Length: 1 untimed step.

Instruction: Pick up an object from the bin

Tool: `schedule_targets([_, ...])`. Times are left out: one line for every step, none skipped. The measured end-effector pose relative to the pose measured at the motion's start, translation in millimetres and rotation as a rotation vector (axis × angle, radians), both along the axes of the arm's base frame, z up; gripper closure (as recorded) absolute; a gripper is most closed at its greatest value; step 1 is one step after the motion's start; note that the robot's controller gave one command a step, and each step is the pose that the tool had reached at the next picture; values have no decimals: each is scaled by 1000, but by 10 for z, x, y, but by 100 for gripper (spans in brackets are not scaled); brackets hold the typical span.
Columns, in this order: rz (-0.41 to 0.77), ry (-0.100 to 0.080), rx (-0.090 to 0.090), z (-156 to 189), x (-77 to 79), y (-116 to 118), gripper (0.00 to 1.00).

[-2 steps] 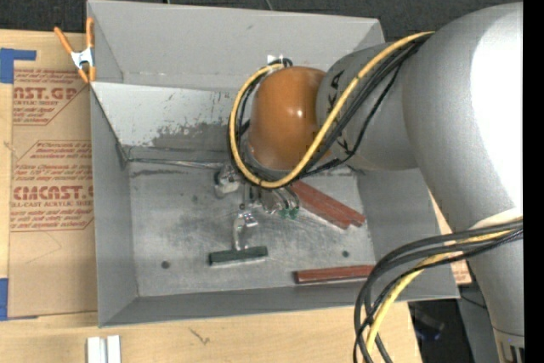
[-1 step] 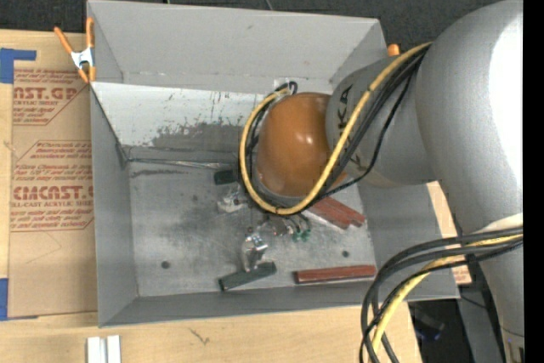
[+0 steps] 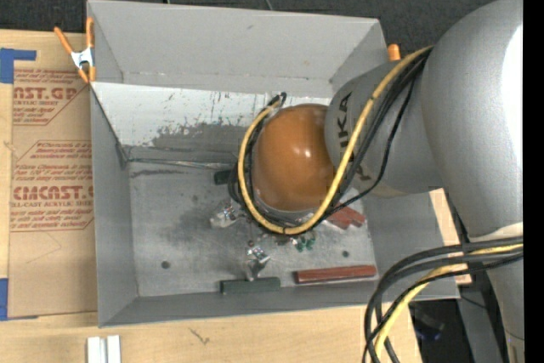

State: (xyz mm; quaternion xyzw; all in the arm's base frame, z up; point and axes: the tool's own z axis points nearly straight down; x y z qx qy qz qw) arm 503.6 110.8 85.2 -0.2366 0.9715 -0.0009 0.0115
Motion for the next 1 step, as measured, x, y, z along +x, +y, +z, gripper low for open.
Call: schedule_targets([17,-12,8,-29,0,-169,0])
